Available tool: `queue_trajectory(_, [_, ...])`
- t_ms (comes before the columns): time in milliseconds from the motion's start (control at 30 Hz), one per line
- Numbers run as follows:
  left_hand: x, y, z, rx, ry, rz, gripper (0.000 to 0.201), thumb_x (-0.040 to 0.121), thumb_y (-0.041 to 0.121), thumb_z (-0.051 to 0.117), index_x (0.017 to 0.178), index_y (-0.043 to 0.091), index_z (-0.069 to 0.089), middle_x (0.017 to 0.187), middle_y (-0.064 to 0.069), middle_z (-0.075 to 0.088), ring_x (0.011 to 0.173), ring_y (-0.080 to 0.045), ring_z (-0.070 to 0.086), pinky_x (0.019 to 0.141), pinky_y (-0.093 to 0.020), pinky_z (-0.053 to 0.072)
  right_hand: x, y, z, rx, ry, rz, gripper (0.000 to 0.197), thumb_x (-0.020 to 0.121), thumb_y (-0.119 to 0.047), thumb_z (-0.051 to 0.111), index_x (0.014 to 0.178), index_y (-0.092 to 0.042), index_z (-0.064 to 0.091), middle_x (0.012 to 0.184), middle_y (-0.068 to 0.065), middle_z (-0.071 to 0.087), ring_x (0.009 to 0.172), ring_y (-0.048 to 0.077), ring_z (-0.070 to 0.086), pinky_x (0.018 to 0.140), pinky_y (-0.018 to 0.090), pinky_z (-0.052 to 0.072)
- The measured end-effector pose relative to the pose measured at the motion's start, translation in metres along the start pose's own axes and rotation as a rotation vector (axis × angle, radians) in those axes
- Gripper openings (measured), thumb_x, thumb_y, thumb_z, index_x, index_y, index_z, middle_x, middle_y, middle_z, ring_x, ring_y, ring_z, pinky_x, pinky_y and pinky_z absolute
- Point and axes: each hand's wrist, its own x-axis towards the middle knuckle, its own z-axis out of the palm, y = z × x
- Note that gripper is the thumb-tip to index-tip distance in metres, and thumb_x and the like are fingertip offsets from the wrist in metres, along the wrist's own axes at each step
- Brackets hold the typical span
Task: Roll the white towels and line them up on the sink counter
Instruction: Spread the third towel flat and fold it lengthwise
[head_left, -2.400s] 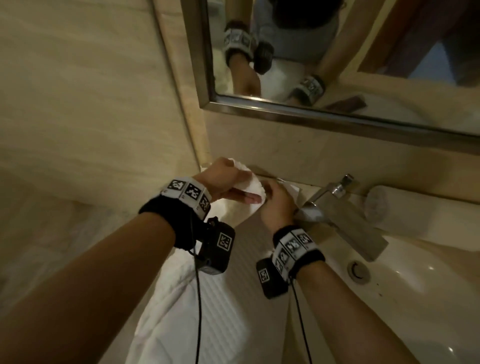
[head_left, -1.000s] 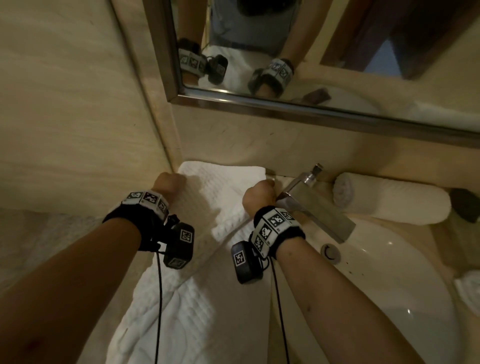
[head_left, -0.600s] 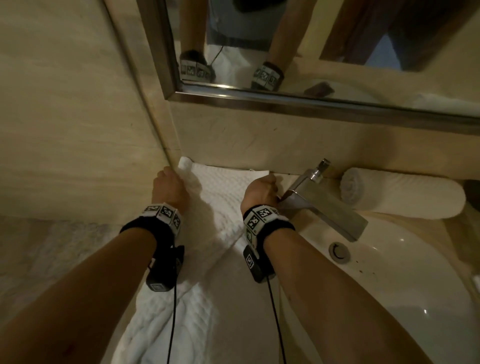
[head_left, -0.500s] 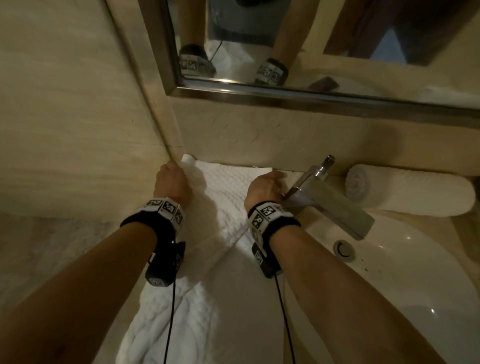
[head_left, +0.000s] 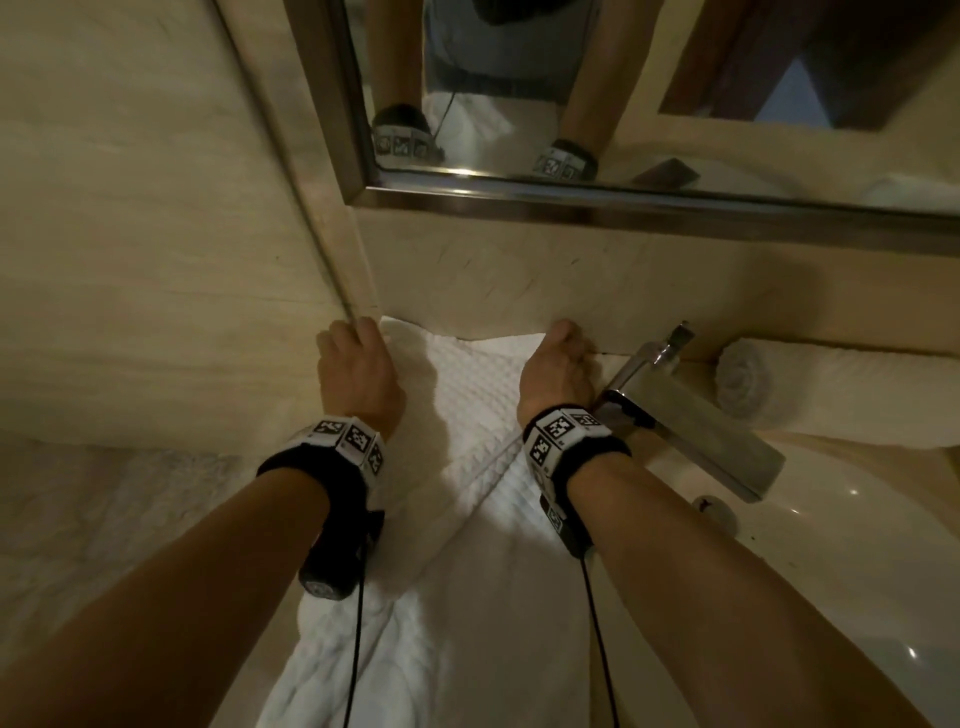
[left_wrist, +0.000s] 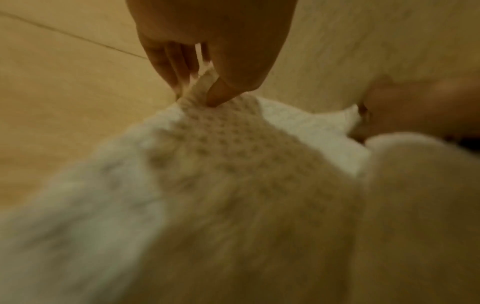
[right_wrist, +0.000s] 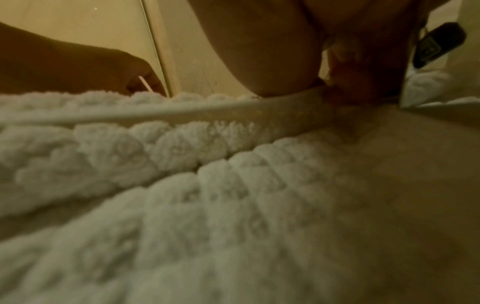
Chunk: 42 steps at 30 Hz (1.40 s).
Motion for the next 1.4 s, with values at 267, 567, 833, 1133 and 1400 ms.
queue_trajectory(267, [-0.043, 0.017, 0.004, -0.248, -0.424, 0.257, 0.037, 0.077, 0.036, 0.071, 0.106, 0.019, 0.055, 0.106, -0.004, 0.054, 0.103, -0.023, 0.049, 0.086, -0.032, 0.041, -0.019, 0.0, -0.022, -0.077, -0.048, -0.171, 0.041, 0.096, 0.001, 0.041, 0.135, 0.002, 0.028, 0.14, 0.028, 0.035, 0.119, 0.037, 0.052, 0.092, 0.039, 0.045])
queue_trajectory(567, [-0.076, 0.013, -0.018, -0.094, -0.472, 0.278, 0.051, 0.086, 0.016, 0.057, 0.136, 0.018, 0.048, 0.131, -0.01, 0.045, 0.121, -0.028, 0.042, 0.101, -0.034, 0.037, -0.117, 0.005, -0.01, 0.275, -0.521, -0.279, 0.045, 0.095, -0.023, 0.046, 0.136, -0.009, 0.038, 0.14, 0.015, 0.036, 0.13, 0.029, 0.037, 0.103, 0.033, 0.035])
queue_trajectory(833, [-0.138, -0.023, -0.032, -0.118, -0.582, 0.054, 0.05, 0.088, 0.062, 0.048, 0.1, 0.014, 0.051, 0.108, -0.012, 0.062, 0.098, -0.029, 0.058, 0.076, -0.033, 0.041, -0.128, 0.017, -0.003, 0.424, -0.45, -0.142, 0.06, 0.096, -0.023, 0.047, 0.149, -0.008, 0.023, 0.151, 0.014, 0.02, 0.137, 0.031, 0.03, 0.115, 0.035, 0.027])
queue_trajectory(1133, [-0.168, -0.025, -0.045, 0.334, -0.663, 0.152, 0.071, 0.076, 0.034, 0.073, 0.132, 0.012, 0.034, 0.121, -0.011, 0.057, 0.111, -0.029, 0.057, 0.085, -0.037, 0.05, -0.127, 0.015, -0.01, 0.329, -0.476, -0.119, 0.066, 0.096, -0.03, 0.051, 0.148, -0.003, 0.02, 0.15, 0.016, 0.022, 0.136, 0.033, 0.032, 0.111, 0.04, 0.033])
queue_trajectory(1400, [-0.182, 0.001, -0.06, 0.204, -0.651, 0.089, 0.051, 0.067, 0.033, 0.073, 0.106, 0.011, 0.05, 0.107, -0.01, 0.06, 0.094, -0.028, 0.062, 0.072, -0.034, 0.054, -0.14, 0.021, -0.02, 0.341, -0.516, -0.149, 0.058, 0.1, -0.04, 0.038, 0.15, -0.014, 0.023, 0.154, 0.019, 0.017, 0.139, 0.036, 0.021, 0.114, 0.04, 0.025])
